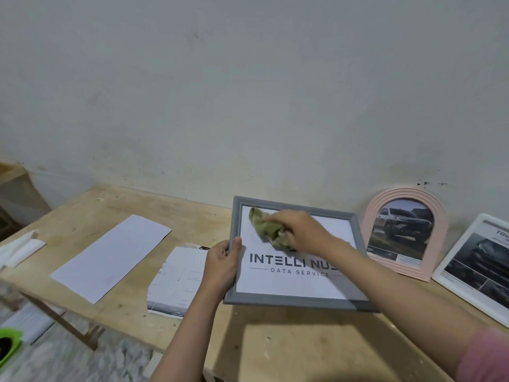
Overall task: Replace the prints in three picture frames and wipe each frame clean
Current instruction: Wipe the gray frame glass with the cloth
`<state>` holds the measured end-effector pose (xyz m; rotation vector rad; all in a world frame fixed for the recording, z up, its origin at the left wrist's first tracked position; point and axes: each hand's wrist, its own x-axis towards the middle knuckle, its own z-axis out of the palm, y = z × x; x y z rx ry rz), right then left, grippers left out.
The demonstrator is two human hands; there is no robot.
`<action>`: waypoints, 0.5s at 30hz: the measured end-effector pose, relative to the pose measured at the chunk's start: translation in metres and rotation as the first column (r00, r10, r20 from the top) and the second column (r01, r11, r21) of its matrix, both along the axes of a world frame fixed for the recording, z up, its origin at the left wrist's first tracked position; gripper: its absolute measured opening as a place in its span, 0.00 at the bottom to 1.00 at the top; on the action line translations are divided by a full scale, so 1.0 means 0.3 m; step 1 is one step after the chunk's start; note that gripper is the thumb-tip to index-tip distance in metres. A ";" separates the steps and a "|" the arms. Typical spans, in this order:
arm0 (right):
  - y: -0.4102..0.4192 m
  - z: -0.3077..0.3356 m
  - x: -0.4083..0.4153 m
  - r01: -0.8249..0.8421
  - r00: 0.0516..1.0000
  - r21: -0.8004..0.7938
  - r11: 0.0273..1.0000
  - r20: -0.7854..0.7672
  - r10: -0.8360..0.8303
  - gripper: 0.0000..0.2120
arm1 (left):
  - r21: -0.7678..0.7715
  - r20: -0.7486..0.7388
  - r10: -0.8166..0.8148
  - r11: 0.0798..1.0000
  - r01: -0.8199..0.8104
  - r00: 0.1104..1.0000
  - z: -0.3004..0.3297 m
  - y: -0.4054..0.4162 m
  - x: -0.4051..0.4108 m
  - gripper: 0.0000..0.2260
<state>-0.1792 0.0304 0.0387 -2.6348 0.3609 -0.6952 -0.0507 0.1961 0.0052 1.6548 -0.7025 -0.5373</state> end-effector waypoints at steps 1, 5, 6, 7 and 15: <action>-0.016 0.028 -0.008 0.065 0.995 0.053 0.997 0.079 -0.069 0.28 | -0.003 -0.003 -0.012 1.000 0.012 1.000 0.003 0.001 0.003 0.20; -0.001 0.070 0.038 0.158 0.970 0.133 0.979 0.167 -0.179 0.33 | -0.045 0.049 -0.086 0.995 0.088 0.995 0.020 -0.037 -0.005 0.24; 0.024 0.063 0.058 0.156 0.981 0.133 0.979 0.098 -0.170 0.36 | -0.064 0.072 -0.092 0.993 0.097 0.993 0.034 -0.049 -0.020 0.22; 0.052 0.049 0.076 0.146 0.987 0.125 0.981 0.044 -0.153 0.37 | -0.083 0.088 -0.078 0.993 0.085 0.993 0.044 -0.058 -0.032 0.20; 0.207 -0.062 0.116 0.013 1.000 0.259 0.966 -0.011 -0.011 0.34 | -0.218 -0.292 0.031 0.971 -0.098 0.956 0.046 -0.095 -0.019 0.19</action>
